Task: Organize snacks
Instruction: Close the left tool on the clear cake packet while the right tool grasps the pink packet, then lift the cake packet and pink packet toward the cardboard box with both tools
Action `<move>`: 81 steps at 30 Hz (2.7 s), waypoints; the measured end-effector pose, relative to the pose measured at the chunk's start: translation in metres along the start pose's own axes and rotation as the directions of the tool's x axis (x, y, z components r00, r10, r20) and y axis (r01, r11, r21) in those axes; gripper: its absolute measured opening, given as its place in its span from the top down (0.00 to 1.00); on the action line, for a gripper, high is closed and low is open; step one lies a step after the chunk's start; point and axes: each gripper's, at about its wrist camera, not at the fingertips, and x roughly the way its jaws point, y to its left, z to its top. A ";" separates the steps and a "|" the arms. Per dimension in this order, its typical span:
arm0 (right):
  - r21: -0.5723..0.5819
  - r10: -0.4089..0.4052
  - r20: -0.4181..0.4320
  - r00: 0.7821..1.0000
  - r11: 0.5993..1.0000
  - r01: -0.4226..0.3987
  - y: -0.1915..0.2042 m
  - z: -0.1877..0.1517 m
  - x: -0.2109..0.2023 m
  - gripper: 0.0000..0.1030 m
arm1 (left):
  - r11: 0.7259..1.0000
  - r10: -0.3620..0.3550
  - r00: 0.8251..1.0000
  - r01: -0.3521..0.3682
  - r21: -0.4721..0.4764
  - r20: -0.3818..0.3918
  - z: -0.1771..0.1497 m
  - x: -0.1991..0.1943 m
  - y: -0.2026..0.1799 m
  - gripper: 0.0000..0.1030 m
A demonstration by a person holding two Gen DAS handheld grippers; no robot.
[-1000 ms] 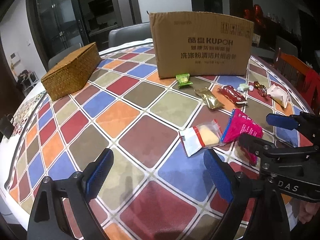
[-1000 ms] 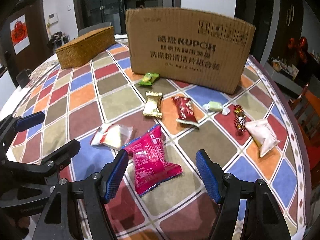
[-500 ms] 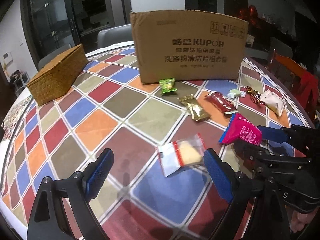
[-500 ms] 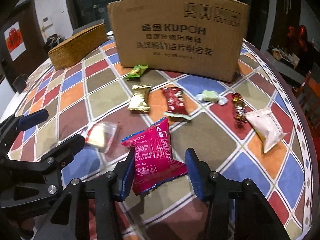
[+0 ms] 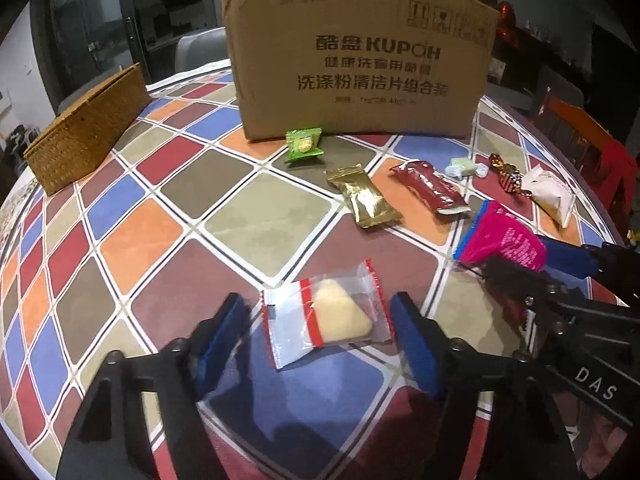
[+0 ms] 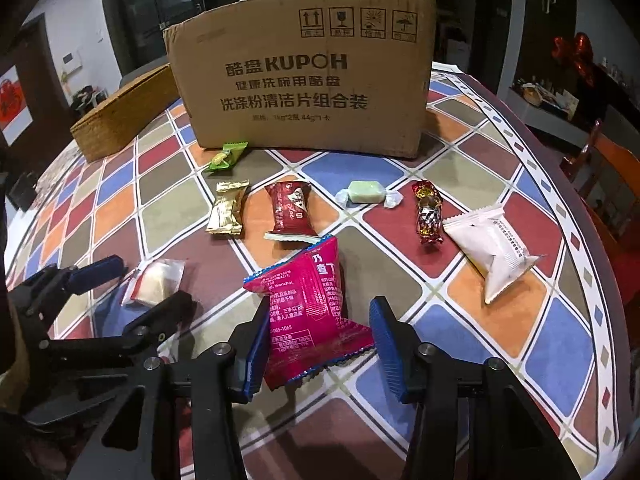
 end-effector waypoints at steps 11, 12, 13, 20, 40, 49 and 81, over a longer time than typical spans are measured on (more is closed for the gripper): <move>0.004 0.006 0.016 1.000 1.000 -0.006 0.001 0.001 -0.006 0.53 | 1.000 0.000 1.000 0.000 0.031 0.023 0.000 -0.007 -0.007 0.66; 0.005 0.006 0.017 1.000 1.000 -0.006 0.001 0.001 -0.007 0.53 | 0.999 0.000 1.000 0.000 0.032 0.023 0.000 -0.008 -0.007 0.67; 0.005 0.005 0.020 1.000 1.000 -0.005 0.002 0.001 -0.008 0.53 | 0.999 0.000 1.000 -0.001 0.033 0.026 0.000 -0.009 -0.007 0.67; 0.004 0.007 0.036 0.999 1.000 -0.007 0.003 0.004 -0.014 0.53 | 1.000 0.008 0.999 -0.009 0.026 0.048 0.003 -0.019 -0.004 0.67; 0.004 0.021 0.097 0.995 1.000 -0.022 0.005 0.026 -0.041 0.53 | 0.999 0.039 0.995 -0.039 0.001 0.092 0.027 -0.048 0.000 0.67; 0.010 0.020 0.114 0.993 1.000 -0.021 0.002 0.039 -0.052 0.53 | 0.999 0.038 0.993 -0.037 -0.009 0.108 0.040 -0.058 0.000 0.67; 0.013 0.016 0.216 0.976 1.000 -0.019 -0.001 0.098 -0.087 0.53 | 0.997 0.068 0.980 -0.057 -0.059 0.189 0.102 -0.093 0.011 0.67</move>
